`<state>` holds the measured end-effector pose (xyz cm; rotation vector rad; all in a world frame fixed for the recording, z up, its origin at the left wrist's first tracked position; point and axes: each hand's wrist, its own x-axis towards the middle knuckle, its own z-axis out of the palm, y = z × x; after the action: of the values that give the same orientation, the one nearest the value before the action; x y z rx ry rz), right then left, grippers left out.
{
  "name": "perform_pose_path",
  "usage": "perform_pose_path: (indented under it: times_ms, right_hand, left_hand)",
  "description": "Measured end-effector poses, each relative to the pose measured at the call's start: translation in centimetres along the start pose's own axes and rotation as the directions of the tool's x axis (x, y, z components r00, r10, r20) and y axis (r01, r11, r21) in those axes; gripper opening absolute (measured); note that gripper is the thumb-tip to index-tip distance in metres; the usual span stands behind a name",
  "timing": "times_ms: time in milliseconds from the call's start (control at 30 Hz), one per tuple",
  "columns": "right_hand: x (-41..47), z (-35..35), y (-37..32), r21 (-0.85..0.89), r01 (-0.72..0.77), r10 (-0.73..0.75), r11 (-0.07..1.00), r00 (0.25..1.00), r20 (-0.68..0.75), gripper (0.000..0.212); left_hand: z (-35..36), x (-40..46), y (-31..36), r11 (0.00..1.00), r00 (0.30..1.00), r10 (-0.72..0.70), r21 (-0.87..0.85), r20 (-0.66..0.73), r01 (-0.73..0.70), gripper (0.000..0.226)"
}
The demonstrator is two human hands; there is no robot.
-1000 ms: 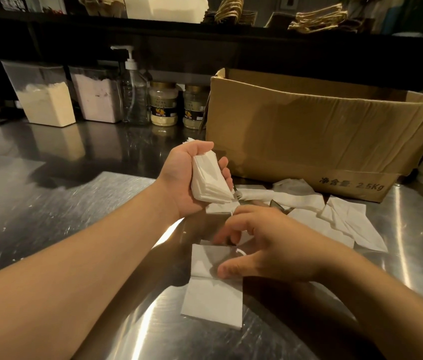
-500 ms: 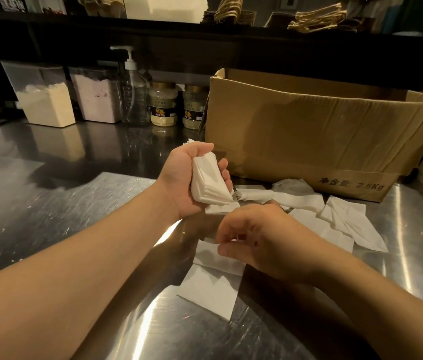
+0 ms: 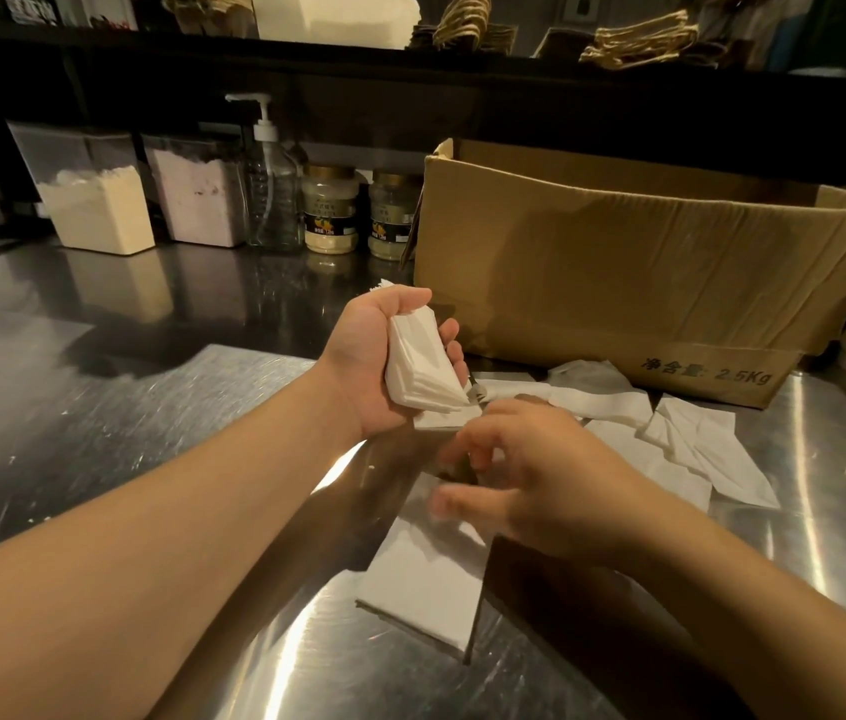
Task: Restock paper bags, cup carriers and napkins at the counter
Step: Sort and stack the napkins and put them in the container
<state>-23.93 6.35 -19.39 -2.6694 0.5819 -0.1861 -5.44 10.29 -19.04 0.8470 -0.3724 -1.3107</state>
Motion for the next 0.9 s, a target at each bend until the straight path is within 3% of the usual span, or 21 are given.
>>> perform_pose_path:
  times_ms: [67, 133, 300, 367, 500, 567, 700, 833, 900]
  right_hand:
    - [0.1, 0.1, -0.5, -0.083, -0.040, 0.046, 0.996, 0.997, 0.069, 0.038]
    - [0.1, 0.0, -0.9, -0.060, -0.032, 0.037, 0.998, 0.996, 0.087, 0.026]
    - [-0.4, 0.4, -1.2, -0.075, 0.176, -0.164, 0.982, 0.976, 0.142, 0.004]
    - [-0.7, -0.2, -1.0, 0.039, 0.206, -0.209, 0.978, 0.971, 0.115, 0.007]
    - [-1.0, -2.9, 1.1, 0.415, 0.009, -0.081, 0.910, 0.984, 0.157, 0.035]
    - [-0.9, -3.8, 2.2, 0.473, -0.090, 0.009, 0.876, 0.985, 0.170, 0.043]
    - [-0.3, -4.6, 3.3, 0.487, -0.092, 0.079, 0.869, 0.996, 0.046, 0.015]
    - [-0.9, -5.5, 4.1, 0.711, 0.069, -0.083, 0.699, 0.996, -0.015, 0.016]
    - [-1.4, -6.1, 4.3, 0.835, 0.107, -0.171, 0.540, 0.985, -0.015, 0.015]
  left_hand:
    - [0.0, 0.0, 0.0, 1.000, 1.000, 0.001, 0.011, -0.007, -0.001, 0.032]
    - [0.1, 0.1, -0.1, 1.000, 1.000, 0.003, 0.010, -0.010, -0.003, 0.036]
    - [-0.1, 0.2, -0.1, 1.000, 1.000, 0.008, -0.011, -0.004, -0.008, 0.037]
    - [-0.2, 0.3, -0.1, 1.000, 1.000, 0.008, -0.022, 0.001, -0.008, 0.038]
    - [-0.2, 0.3, 0.0, 1.000, 1.000, 0.005, -0.024, -0.001, -0.005, 0.043]
    - [-0.2, 0.2, 0.0, 1.000, 1.000, 0.010, -0.017, -0.014, -0.010, 0.043]
    - [-0.2, 0.3, 0.0, 1.000, 1.000, 0.011, -0.028, -0.026, -0.011, 0.045]
    - [-0.2, 0.2, 0.1, 1.000, 1.000, 0.008, -0.015, -0.016, -0.008, 0.044]
    - [-0.2, 0.1, 0.1, 1.000, 1.000, 0.013, -0.014, -0.018, -0.013, 0.046]
